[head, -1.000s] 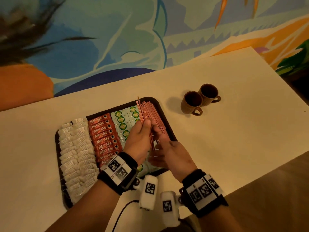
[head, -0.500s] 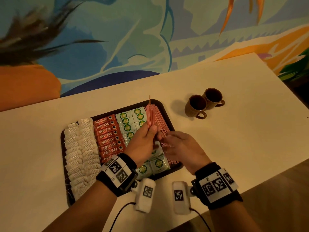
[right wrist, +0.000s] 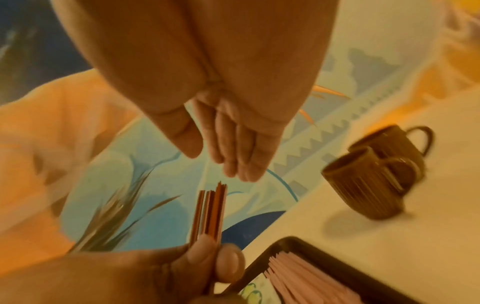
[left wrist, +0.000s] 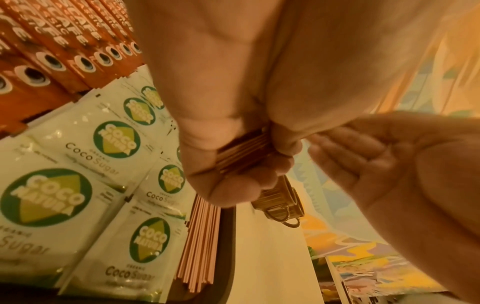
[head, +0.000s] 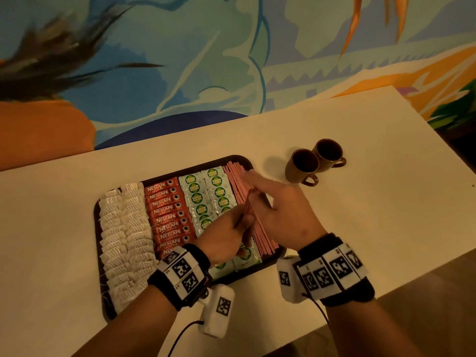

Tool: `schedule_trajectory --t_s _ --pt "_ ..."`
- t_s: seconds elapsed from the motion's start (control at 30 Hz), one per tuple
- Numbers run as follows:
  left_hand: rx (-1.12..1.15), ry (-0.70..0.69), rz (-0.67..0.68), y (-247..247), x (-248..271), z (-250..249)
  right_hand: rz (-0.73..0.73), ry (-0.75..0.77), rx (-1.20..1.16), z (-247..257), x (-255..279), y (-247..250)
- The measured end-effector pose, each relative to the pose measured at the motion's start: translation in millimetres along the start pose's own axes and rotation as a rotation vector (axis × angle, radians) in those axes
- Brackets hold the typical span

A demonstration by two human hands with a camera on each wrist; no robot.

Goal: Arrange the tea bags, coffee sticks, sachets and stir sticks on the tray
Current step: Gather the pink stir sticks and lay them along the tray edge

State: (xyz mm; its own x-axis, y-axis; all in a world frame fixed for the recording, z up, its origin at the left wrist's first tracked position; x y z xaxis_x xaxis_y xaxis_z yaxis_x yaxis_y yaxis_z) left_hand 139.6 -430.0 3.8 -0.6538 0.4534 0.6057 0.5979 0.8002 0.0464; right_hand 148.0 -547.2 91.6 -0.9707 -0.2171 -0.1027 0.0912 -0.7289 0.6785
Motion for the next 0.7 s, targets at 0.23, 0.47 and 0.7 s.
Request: schedule_trajectory --t_s 0.23,0.47,0.7 --pt "-0.036 0.000 0.027 -5.0 -5.5 4.9 0.044 -0.231 -0.090 -43.9 29.3 -24.6" --pt "0.028 0.062 0.112 -19.7 -9.5 9.0 -0.065 -0.345 -0.319 -55.4 33.3 -24.1" --pt "0.028 0.066 0.044 -11.6 -15.9 7.5 -0.008 -0.352 -0.229 -61.5 11.8 -29.2"
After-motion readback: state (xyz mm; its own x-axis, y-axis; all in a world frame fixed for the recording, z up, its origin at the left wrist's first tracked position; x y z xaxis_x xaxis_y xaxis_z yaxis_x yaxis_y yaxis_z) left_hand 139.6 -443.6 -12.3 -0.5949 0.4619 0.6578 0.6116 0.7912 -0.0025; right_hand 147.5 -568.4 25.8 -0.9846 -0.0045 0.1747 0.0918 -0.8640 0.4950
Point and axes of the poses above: each hand's wrist, its own x-axis away from the middle knuckle, its own y-axis out of the back of the hand, z = x × y, the point moved 6 cm from there along -x, towards the middle knuckle, and after that the axes turned 10 degrees about y, right-handed, at the moved point
